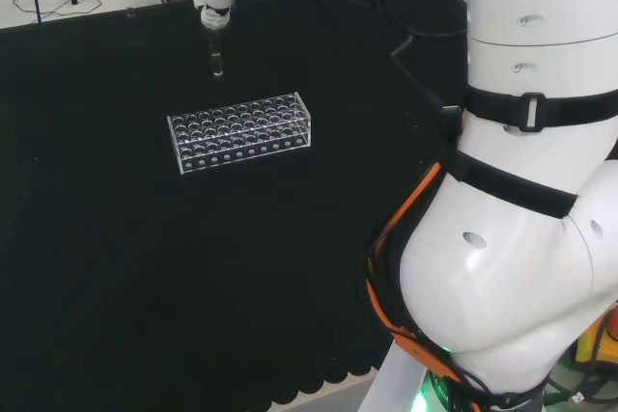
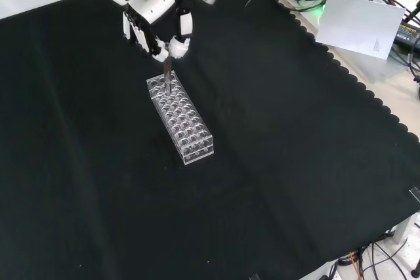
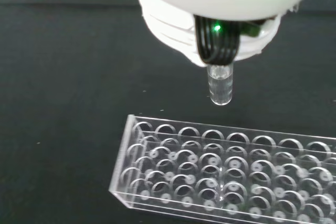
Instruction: Put the test tube back in the rack.
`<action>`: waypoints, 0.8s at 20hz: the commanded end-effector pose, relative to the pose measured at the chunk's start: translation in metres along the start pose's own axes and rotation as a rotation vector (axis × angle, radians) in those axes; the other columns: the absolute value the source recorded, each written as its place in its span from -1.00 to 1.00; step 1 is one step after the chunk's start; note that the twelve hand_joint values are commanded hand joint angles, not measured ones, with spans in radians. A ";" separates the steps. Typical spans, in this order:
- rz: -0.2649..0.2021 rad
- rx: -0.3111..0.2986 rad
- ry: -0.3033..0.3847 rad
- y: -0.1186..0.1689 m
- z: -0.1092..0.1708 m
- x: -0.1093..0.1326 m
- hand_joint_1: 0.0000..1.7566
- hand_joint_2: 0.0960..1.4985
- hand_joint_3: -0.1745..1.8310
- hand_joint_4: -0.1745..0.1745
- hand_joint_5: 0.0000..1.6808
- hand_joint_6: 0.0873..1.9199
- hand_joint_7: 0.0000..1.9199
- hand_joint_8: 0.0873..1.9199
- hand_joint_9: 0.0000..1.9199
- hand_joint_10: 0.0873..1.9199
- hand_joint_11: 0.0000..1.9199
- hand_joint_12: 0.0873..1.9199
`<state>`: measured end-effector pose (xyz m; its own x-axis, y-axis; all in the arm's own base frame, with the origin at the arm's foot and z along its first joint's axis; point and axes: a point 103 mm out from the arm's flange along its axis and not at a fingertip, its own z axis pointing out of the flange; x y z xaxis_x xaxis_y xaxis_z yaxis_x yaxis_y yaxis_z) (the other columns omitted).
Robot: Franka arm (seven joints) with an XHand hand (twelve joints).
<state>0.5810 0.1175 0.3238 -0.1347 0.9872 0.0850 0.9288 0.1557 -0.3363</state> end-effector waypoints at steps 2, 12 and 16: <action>-0.037 0.027 0.013 0.010 0.013 0.019 0.64 -0.39 -0.06 -1.00 0.65 -0.59 0.51 -0.41 0.57 -0.96 -0.01 0.18; -0.038 0.072 0.042 0.029 0.034 0.016 0.64 -0.39 -0.06 -1.00 0.65 -0.59 0.51 -0.41 0.57 -0.96 -0.01 0.18; -0.040 0.085 0.045 0.037 0.040 0.016 0.64 -0.39 -0.06 -1.00 0.65 -0.59 0.51 -0.41 0.57 -0.97 -0.02 0.18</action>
<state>0.5954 0.1392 0.2829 -0.1542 0.9791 0.1323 0.8969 0.1949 -0.3969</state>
